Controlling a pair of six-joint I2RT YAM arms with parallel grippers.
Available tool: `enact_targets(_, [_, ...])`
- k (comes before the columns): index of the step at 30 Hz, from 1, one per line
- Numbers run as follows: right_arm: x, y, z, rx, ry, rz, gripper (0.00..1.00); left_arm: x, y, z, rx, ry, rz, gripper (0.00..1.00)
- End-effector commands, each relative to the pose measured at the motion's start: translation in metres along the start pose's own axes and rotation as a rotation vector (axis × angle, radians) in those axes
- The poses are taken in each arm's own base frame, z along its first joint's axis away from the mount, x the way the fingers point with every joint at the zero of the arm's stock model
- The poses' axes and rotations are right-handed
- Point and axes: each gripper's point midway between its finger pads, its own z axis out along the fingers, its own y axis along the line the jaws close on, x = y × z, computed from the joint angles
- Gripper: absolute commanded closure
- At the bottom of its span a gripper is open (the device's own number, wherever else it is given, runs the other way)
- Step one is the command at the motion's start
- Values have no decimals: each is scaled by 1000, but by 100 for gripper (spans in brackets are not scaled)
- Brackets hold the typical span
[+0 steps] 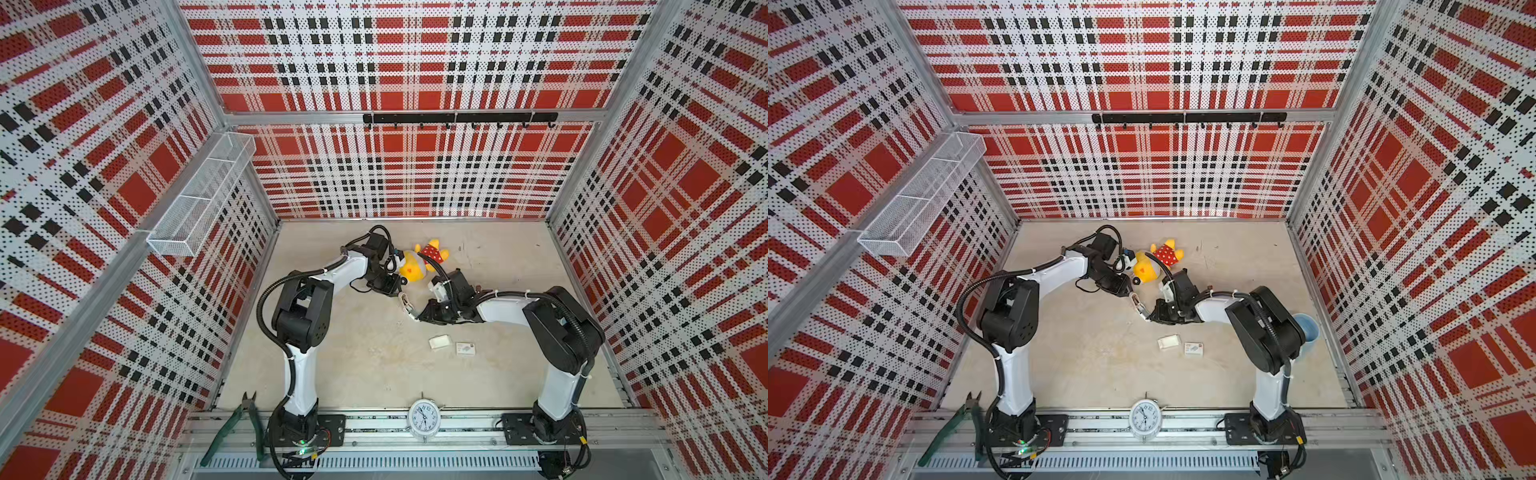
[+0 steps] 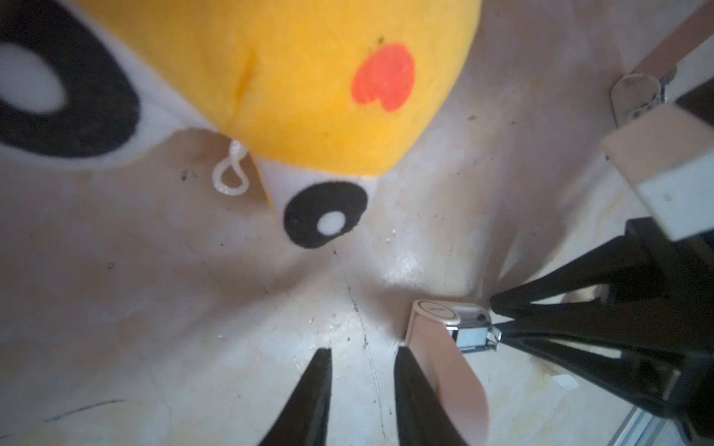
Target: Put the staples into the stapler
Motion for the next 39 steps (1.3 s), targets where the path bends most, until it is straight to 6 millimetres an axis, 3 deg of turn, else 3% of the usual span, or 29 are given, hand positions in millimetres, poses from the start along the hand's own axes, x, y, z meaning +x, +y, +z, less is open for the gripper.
enact_targets(1, [-12,4,3,-20,-20,-22,81,4,-11,4,41,13,37,69])
enact_targets(17, [-29,-1,6,5,-18,-56,80,15,-36,-3,22,27,161,66])
enact_targets(25, [-40,-11,-8,23,-56,-42,79,-5,-26,-41,-36,-54,170,55])
enact_targets(30, [-44,-6,-24,39,-71,-65,80,-5,-50,-57,-22,-40,335,55])
enact_targets(33, [-44,-3,-39,47,-87,-75,80,8,-71,-55,-17,31,511,56])
enact_targets(39, [-39,-4,-84,71,-137,-71,80,17,-78,-51,-39,112,714,53])
